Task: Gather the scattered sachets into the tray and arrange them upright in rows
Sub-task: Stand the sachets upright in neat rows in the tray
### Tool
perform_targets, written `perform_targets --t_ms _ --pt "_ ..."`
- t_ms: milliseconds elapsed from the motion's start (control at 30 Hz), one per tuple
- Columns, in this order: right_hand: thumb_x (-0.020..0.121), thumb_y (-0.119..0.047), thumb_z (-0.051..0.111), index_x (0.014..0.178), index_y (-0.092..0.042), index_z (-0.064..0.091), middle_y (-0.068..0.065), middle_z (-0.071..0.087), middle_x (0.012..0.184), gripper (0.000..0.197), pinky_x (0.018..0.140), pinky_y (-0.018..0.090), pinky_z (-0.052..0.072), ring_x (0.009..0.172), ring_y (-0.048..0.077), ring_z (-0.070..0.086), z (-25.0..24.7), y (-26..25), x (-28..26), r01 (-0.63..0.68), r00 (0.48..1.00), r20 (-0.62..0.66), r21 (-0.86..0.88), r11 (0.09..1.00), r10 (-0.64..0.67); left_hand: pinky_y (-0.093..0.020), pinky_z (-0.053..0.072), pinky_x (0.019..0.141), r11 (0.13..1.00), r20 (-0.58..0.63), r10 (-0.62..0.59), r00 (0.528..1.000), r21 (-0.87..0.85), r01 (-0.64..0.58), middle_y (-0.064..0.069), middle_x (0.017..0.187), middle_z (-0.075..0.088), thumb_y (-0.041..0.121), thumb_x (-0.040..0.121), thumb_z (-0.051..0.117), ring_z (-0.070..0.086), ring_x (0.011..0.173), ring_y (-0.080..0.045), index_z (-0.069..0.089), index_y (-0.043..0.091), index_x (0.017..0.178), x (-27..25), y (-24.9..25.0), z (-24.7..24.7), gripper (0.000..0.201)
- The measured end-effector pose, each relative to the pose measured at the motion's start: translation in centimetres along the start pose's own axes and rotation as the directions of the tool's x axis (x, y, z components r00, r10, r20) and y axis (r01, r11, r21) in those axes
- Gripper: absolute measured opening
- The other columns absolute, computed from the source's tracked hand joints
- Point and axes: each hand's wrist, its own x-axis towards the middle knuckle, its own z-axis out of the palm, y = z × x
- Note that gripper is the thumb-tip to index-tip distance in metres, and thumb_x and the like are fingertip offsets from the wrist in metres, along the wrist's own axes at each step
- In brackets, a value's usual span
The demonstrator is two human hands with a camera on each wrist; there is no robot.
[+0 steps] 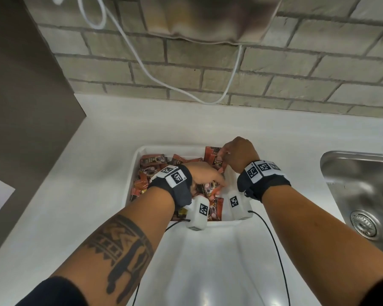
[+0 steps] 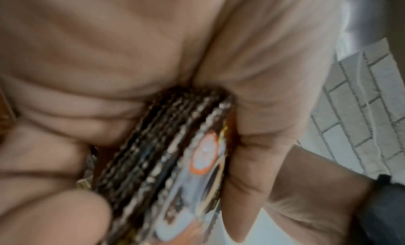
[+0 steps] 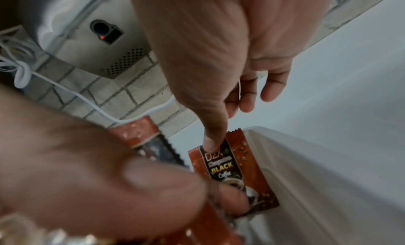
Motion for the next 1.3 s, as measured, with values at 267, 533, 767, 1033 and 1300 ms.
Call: perform_targets --t_ms 267,533,767,1033,1300 --pt "0.088 -0.013 0.066 0.082 -0.031 0.07 -0.014 0.057 0.08 0.02 0.062 0.022 0.044 0.08 0.012 0.059 0.1 0.7 0.7 0.02 1.0 -0.02 0.124 0.992 -0.018 -0.029 0.053 0.064 0.998 -0.021 -0.03 0.999 -0.064 0.028 -0.013 0.087 0.069 0.031 0.083 0.074 0.063 0.08 -0.028 0.073 0.006 0.089 1.6 0.4 -0.4 0.026" --pt "0.086 -0.014 0.071 0.095 -0.027 0.062 0.0 0.06 0.1 0.018 0.073 0.026 0.041 0.087 0.016 0.056 0.5 1.0 0.5 0.038 0.998 -0.047 0.14 0.989 -0.032 -0.025 0.05 0.052 0.985 -0.019 -0.067 0.998 -0.161 0.063 -0.015 0.094 0.07 0.03 0.086 0.075 0.065 0.071 -0.024 0.07 0.008 0.095 1.9 0.0 -0.4 0.024" --pt "0.085 -0.017 0.073 0.093 -0.027 0.06 0.002 0.062 0.1 0.019 0.073 0.027 0.044 0.089 0.018 0.059 0.5 0.9 0.3 0.066 0.995 -0.08 0.152 0.986 -0.054 -0.033 0.054 0.067 0.981 -0.038 -0.071 0.997 -0.186 0.062 -0.017 0.103 0.071 0.027 0.086 0.076 0.065 0.09 -0.032 0.071 0.01 0.096 1.8 -0.2 -0.3 0.021" --pt "0.091 -0.029 0.066 0.085 -0.03 0.063 -0.009 0.064 0.09 0.007 0.061 0.014 0.034 0.081 0.008 0.057 -0.4 1.5 -1.1 0.122 0.986 -0.137 0.243 0.962 -0.091 -0.03 0.058 0.06 0.965 -0.024 0.034 0.999 -0.26 -0.039 -0.009 0.101 0.075 0.018 0.085 0.08 0.071 0.089 -0.022 0.068 0.008 0.115 0.5 -0.9 -0.6 0.033" --pt "0.085 -0.027 0.078 0.105 -0.016 0.07 0.0 0.074 0.093 0.025 0.071 0.019 0.05 0.087 0.016 0.07 -1.9 1.6 -3.7 0.029 0.952 0.261 0.446 0.894 -0.162 -0.05 0.053 0.098 0.889 -0.089 0.242 0.966 -0.379 -0.258 -0.01 0.116 0.074 0.014 0.082 0.083 0.067 0.113 -0.027 0.072 0.014 0.114 -1.0 -1.9 -1.2 0.034"
